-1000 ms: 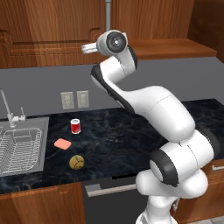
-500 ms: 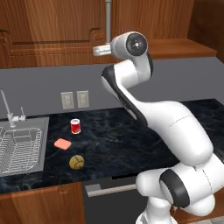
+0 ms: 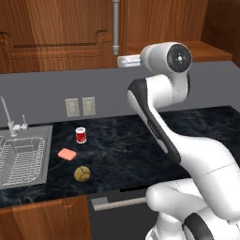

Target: Open the cabinet. Pick the bar soap and place it next to the sink. Then close the cabinet.

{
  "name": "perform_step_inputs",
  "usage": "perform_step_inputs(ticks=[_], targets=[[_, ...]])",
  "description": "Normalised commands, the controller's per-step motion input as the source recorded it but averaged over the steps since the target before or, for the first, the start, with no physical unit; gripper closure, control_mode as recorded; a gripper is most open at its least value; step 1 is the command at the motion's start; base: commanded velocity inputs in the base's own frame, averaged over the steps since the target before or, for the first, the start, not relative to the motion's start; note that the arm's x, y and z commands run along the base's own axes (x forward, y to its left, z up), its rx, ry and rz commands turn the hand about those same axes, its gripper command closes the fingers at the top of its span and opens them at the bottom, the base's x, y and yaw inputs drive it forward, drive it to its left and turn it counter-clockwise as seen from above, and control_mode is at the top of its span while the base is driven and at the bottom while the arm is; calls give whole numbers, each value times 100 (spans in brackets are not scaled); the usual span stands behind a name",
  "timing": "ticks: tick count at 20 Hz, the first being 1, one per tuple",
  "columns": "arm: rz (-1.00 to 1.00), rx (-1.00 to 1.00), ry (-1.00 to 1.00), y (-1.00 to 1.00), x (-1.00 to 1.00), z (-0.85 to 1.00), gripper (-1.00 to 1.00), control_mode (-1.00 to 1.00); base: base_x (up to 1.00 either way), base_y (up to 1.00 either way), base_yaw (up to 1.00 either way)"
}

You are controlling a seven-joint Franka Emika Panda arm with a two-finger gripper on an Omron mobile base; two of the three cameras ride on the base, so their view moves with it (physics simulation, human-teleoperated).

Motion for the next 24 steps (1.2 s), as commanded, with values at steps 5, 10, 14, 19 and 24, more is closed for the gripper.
perform_step_inputs(ticks=[5,10,14,19,24], targets=[[3,3,0,-33,-100,9,-100,-100,0,0,0],[0,5,0,-27,-99,9,-100,-100,0,0,0],[0,6,-1,-26,-96,19,-100,-100,0,0,0],[0,7,0,-47,-92,19,-100,-100,0,0,0],[0,5,13,-61,-85,12,-100,-100,0,0,0]])
